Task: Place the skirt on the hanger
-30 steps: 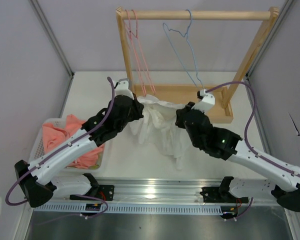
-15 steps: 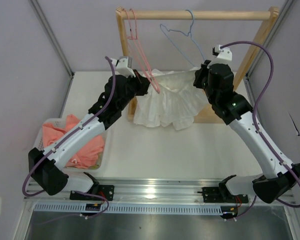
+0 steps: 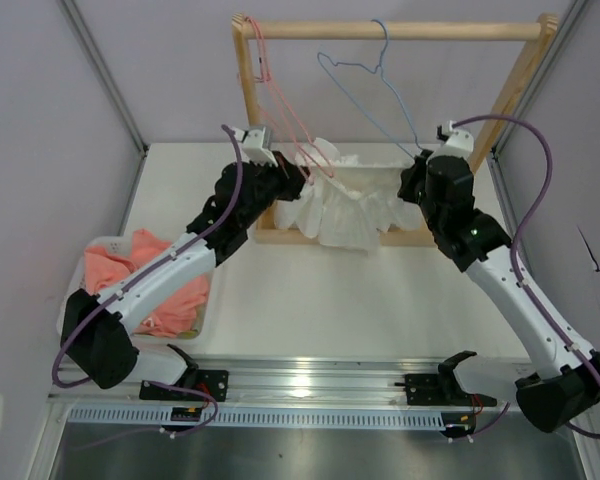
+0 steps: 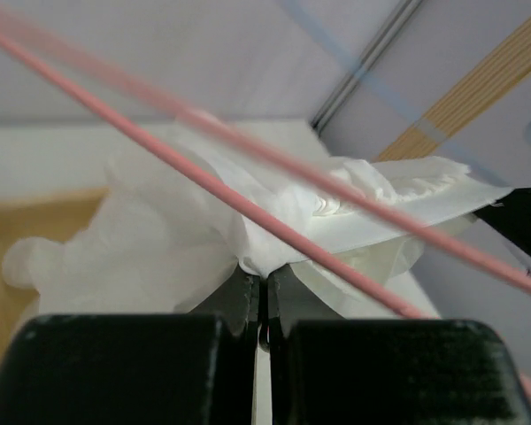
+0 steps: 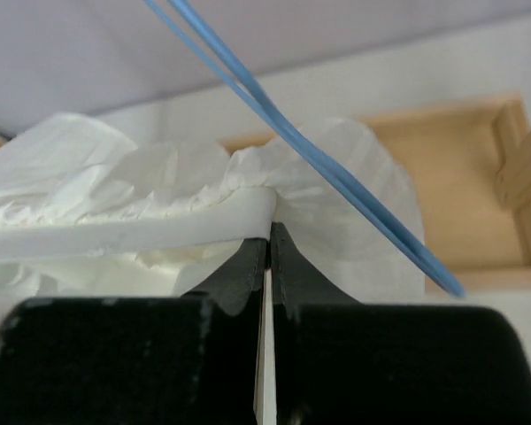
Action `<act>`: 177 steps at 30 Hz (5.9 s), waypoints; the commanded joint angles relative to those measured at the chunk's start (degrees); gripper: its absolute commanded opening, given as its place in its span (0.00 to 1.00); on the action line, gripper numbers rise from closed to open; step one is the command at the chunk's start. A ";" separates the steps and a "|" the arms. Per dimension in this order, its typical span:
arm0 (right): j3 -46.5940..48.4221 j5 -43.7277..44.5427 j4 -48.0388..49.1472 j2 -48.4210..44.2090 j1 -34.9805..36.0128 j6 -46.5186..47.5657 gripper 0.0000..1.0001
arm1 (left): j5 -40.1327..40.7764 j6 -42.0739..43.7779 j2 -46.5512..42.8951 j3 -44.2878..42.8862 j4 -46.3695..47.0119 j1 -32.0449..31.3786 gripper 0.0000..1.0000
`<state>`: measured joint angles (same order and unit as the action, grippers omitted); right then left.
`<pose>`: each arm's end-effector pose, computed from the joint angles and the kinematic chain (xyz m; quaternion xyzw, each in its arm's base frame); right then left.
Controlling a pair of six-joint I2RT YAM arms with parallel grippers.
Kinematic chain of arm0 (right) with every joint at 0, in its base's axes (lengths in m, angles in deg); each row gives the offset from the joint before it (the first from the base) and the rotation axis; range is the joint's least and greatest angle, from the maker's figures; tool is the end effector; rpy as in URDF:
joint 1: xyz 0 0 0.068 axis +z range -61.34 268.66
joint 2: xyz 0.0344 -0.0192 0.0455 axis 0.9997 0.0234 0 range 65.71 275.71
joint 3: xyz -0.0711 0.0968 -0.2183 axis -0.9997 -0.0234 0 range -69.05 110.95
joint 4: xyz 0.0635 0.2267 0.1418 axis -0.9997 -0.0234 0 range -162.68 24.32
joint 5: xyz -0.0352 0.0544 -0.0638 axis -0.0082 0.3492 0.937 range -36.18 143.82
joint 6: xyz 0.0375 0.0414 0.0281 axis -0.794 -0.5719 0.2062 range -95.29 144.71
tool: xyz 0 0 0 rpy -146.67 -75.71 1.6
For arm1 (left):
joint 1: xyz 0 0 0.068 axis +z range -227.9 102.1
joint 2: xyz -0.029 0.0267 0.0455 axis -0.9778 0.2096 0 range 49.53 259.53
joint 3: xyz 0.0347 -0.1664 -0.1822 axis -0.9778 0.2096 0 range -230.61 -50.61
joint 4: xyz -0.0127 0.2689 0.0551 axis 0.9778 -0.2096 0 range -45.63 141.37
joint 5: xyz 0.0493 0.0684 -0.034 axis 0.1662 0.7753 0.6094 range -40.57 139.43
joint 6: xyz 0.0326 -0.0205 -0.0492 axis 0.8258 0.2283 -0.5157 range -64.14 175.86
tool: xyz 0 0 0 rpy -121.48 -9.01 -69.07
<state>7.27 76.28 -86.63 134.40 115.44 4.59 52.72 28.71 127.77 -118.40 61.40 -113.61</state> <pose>0.2731 0.1174 0.4033 0.0759 0.7750 0.1020 0.6190 0.2927 -0.2070 0.3591 0.0327 0.7090 -0.3498 0.6115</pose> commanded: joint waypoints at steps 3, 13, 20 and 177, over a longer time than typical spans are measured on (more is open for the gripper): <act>-18.34 1.45 -0.76 -8.38 -2.00 -9.83 0.00 | 0.49 -9.03 -0.28 16.96 4.29 0.99 0.00; -31.40 -2.77 -5.68 -11.38 -1.74 -15.48 0.00 | 4.53 -13.97 1.74 23.93 -4.57 -3.84 0.02; -32.98 -4.97 -6.65 -8.39 -1.30 -14.95 0.00 | 4.71 -12.13 1.39 22.97 -7.38 -6.04 0.37; -26.92 -9.80 -6.30 2.15 0.99 -11.78 0.00 | 24.40 31.72 36.47 -62.12 7.21 -12.55 0.00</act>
<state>-20.47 66.40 -93.89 137.18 116.34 -7.61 83.19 59.92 170.15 -181.61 64.37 -126.26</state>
